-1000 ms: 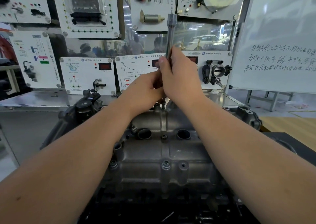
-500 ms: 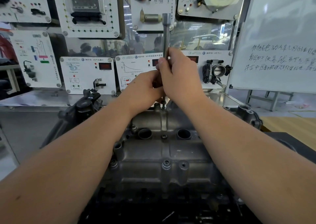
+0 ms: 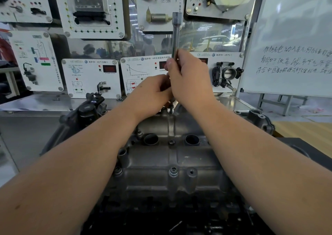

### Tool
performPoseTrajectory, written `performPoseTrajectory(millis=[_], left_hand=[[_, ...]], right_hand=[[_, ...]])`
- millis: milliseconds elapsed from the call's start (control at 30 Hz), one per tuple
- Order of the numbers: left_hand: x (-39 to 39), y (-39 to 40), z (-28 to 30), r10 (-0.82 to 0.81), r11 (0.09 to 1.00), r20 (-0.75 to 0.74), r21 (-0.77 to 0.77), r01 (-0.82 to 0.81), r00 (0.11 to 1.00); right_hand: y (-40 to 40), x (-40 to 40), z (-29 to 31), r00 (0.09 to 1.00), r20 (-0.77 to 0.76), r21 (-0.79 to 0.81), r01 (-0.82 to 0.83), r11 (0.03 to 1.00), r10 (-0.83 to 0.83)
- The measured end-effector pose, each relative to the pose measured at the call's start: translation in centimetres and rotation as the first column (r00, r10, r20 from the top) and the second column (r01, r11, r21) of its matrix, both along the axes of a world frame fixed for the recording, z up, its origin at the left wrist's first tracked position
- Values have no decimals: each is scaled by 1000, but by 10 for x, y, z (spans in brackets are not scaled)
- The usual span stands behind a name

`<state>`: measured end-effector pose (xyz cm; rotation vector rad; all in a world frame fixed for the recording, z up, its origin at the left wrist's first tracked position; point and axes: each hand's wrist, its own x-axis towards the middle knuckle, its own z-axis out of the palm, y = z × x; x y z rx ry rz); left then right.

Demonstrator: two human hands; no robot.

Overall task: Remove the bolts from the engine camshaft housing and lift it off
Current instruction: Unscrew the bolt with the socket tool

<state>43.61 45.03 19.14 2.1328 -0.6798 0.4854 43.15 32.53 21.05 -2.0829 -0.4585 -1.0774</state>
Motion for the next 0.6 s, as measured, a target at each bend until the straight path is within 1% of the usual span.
performPoseTrajectory(millis=[67, 167, 233, 333, 400, 500, 600], left_hand=[[0, -1, -1, -13, 1000, -7, -17, 13, 1000], [0, 0, -1, -13, 1000, -6, -6, 13, 1000], [1, 1, 1, -1, 1000, -4, 2, 1, 1000], [2, 2, 2, 2, 1000, -9, 2, -2, 1000], [2, 1, 2, 2, 1000, -3, -4, -2, 1000], [1, 0, -1, -15, 999, -4, -34, 15, 1000], [2, -1, -1, -11, 1000, -16, -27, 11, 1000]], right_hand=[[-1, 1, 1, 1000, -18, -3, 10, 1000, -10], [1, -1, 2, 997, -46, 59, -54, 997, 56], [1, -2, 1, 996, -39, 67, -80, 995, 83], [2, -3, 0, 999, -20, 19, -38, 999, 38], [2, -1, 0, 999, -35, 0, -19, 1000, 19], [2, 1, 2, 995, -91, 30, -25, 999, 27], [1, 3, 3, 993, -106, 62, -41, 997, 48]])
